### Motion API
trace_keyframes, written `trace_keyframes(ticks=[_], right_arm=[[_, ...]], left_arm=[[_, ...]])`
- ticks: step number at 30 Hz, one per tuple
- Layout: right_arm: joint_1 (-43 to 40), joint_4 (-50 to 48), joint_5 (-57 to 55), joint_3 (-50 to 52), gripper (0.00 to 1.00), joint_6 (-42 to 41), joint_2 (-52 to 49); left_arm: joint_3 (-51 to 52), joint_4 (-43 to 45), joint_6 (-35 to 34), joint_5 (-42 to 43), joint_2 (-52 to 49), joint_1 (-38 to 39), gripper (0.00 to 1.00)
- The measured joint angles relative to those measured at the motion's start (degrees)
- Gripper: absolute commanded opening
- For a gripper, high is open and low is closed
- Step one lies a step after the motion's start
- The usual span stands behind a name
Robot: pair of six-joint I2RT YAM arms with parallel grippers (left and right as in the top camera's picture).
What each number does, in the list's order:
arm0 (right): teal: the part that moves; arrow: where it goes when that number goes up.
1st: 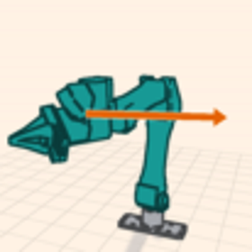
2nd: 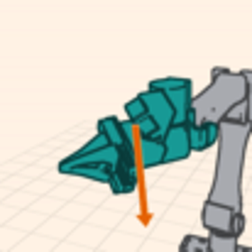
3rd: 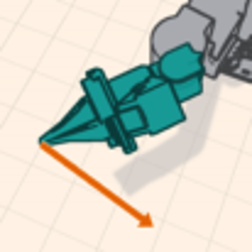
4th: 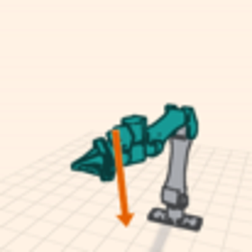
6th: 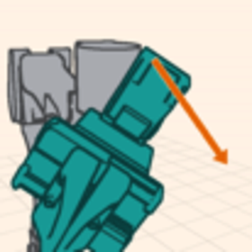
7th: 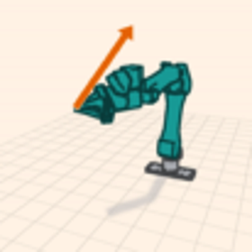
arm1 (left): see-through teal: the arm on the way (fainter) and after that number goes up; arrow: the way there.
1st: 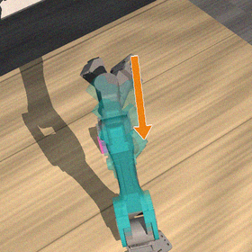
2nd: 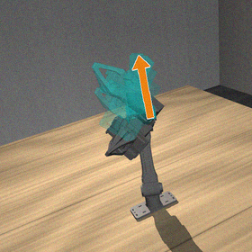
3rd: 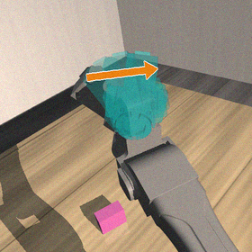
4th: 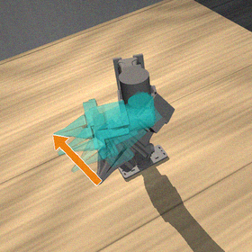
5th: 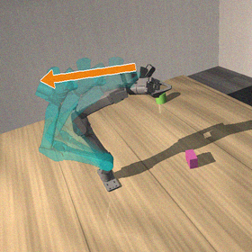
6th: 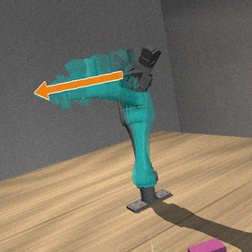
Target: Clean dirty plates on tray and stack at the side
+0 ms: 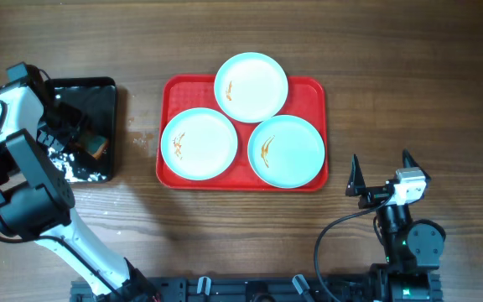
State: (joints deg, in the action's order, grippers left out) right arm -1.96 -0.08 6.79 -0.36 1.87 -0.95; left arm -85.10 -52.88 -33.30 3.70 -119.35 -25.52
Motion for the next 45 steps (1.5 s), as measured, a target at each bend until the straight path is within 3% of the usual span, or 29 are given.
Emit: trace_keyframes(ticks=[1, 4, 6, 8, 10, 15, 18, 23, 27, 45], right_arm=[[0.0, 0.0, 0.0, 0.0, 1.0, 0.0, 0.0], [0.0, 0.0, 0.0, 0.0, 1.0, 0.0, 0.0], [0.0, 0.0, 0.0, 0.0, 1.0, 0.0, 0.0], [0.0, 0.0, 0.0, 0.0, 1.0, 0.0, 0.0], [0.0, 0.0, 0.0, 0.0, 1.0, 0.0, 0.0], [0.0, 0.0, 0.0, 0.0, 1.0, 0.0, 0.0], [0.0, 0.0, 0.0, 0.0, 1.0, 0.0, 0.0], [0.0, 0.0, 0.0, 0.0, 1.0, 0.0, 0.0], [0.0, 0.0, 0.0, 0.0, 1.0, 0.0, 0.0], [0.0, 0.0, 0.0, 0.0, 1.0, 0.0, 0.0]], left_arm=[[0.0, 0.0, 0.1, 0.0, 0.0, 0.0, 0.64], [0.0, -0.1, -0.2, 0.0, 0.0, 0.0, 0.41], [0.0, -0.1, -0.2, 0.0, 0.0, 0.0, 0.38], [0.0, -0.2, -0.1, 0.0, 0.0, 0.0, 0.44], [0.0, -0.2, 0.1, 0.0, 0.0, 0.0, 0.72], [0.0, -0.9, 0.0, 0.0, 0.0, 0.0, 0.78], [0.0, -1.1, 0.0, 0.0, 0.0, 0.0, 0.77], [0.0, -1.6, -0.2, 0.0, 0.0, 0.1, 0.61], [0.0, -1.6, 0.0, 0.0, 0.0, 0.8, 0.64], [0.0, -2.0, 0.0, -2.3, 0.0, 2.3, 0.59]])
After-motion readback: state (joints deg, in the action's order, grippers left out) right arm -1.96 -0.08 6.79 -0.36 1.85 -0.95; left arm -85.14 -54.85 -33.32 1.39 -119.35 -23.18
